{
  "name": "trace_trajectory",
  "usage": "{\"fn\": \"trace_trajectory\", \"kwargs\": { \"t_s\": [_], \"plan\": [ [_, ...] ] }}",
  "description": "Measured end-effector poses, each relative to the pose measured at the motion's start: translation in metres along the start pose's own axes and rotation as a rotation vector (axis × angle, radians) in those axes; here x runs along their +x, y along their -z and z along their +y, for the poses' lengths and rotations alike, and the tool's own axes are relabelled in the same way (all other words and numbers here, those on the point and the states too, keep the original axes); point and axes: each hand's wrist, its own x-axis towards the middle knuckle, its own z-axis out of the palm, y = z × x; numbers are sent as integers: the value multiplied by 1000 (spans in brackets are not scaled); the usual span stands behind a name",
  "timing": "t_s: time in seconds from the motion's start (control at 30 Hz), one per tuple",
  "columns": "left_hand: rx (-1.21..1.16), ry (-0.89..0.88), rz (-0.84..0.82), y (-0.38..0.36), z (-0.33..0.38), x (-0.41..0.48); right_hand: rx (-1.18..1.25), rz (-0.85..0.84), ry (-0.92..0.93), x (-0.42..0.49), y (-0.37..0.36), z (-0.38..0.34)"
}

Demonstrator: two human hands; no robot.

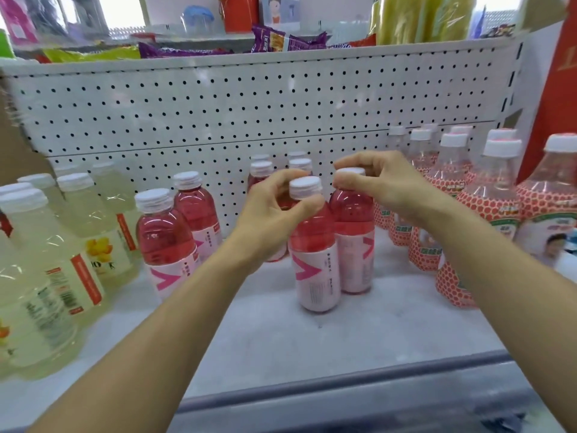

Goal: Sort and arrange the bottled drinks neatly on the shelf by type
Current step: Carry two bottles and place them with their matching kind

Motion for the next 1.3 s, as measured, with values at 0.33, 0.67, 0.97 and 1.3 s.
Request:
{"fn": "trace_trajectory", "kwargs": {
  "t_s": [0.33, 0.67, 0.97, 1.3],
  "plan": [
    [94, 39, 304, 22, -20, -3, 80, 266, 34, -23, -51, 10],
    [217, 300, 2, 9, -78, -37, -83, -16, -135, -60, -64, 85],
    [187, 302, 104, 18, -93, -33, -62, 27, -117, -32, -90, 87],
    [129, 293, 178, 17, -102, -35, -74, 67, -68, -32, -95, 90]
  ]
}}
